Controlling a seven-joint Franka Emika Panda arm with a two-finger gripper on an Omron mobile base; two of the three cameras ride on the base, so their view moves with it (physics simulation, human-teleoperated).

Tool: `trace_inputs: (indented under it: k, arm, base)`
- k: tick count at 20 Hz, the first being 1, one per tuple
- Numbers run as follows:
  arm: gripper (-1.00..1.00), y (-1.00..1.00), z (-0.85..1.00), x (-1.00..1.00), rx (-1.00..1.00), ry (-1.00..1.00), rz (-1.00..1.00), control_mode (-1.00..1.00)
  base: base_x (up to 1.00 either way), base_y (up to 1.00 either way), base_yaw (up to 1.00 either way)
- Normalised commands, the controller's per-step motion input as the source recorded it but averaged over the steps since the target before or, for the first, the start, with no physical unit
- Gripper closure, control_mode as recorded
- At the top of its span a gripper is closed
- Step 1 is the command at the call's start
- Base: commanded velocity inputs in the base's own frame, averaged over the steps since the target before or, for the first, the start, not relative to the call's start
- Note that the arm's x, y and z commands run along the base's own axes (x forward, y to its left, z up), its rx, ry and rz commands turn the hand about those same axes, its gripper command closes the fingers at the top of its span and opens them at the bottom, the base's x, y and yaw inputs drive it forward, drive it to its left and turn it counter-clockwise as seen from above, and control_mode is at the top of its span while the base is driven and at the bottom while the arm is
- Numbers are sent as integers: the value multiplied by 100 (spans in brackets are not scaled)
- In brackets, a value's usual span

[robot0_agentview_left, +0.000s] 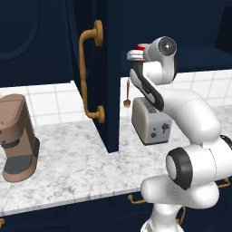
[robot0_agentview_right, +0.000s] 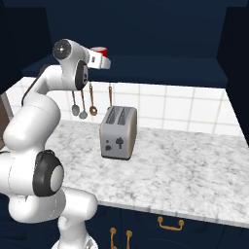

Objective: Gather all objects into one cabinet and sort the glasses and bowls to opposite sides.

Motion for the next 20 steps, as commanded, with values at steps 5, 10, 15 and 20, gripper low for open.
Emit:
trace_inputs:
  k: [5, 10, 15, 20]
  arm:
    - [100, 0, 0, 0, 0, 0, 0, -100]
    - [100, 0, 0, 0, 0, 0, 0, -100]
    - [100, 0, 0, 0, 0, 0, 0, -100]
    - [100, 0, 0, 0, 0, 0, 0, -100]
  base:
    - [0, 0, 0]
    - [0, 0, 0]
    - [0, 0, 0]
    - [0, 0, 0]
